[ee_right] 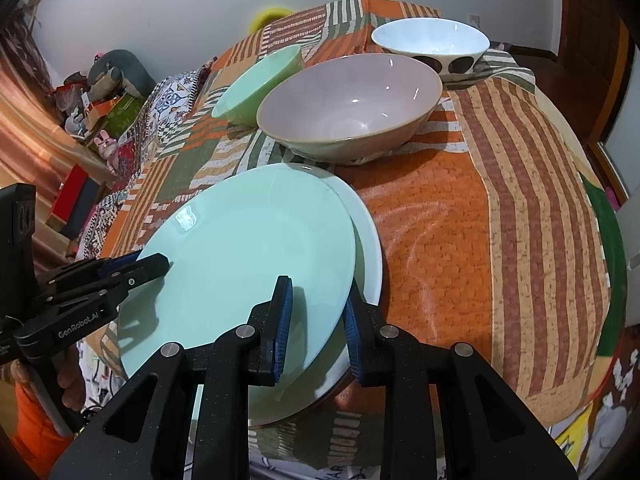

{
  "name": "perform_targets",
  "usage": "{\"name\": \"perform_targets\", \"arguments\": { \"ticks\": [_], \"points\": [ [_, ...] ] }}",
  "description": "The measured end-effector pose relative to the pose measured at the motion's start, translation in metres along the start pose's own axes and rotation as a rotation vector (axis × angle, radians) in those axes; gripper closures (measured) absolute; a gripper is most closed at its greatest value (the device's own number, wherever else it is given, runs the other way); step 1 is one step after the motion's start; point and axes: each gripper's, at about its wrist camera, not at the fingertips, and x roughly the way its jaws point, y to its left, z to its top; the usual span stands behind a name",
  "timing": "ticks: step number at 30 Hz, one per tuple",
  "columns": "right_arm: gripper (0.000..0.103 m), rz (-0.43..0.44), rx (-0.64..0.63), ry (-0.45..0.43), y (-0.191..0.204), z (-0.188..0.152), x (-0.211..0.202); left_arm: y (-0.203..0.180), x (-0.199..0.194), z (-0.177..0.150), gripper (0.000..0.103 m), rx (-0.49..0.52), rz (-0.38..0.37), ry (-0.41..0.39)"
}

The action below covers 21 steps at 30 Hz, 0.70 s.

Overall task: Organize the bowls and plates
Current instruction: 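Carry the light green plate over the white plate stack with both tools, then lower the green plate onto the white plate and open both tools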

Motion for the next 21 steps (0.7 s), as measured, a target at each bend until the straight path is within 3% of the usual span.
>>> {"name": "perform_targets", "arguments": {
  "ticks": [6, 21],
  "points": [
    [0.080, 0.010, -0.005, -0.005, -0.001, -0.001, -0.001, -0.013, 0.005, -0.004, 0.077, 0.085, 0.076, -0.023],
    [0.080, 0.019, 0.001, 0.017, -0.003, -0.002, -0.009, -0.013, 0.007, -0.004, 0.077, 0.072, 0.055, -0.025]
  ]
}}
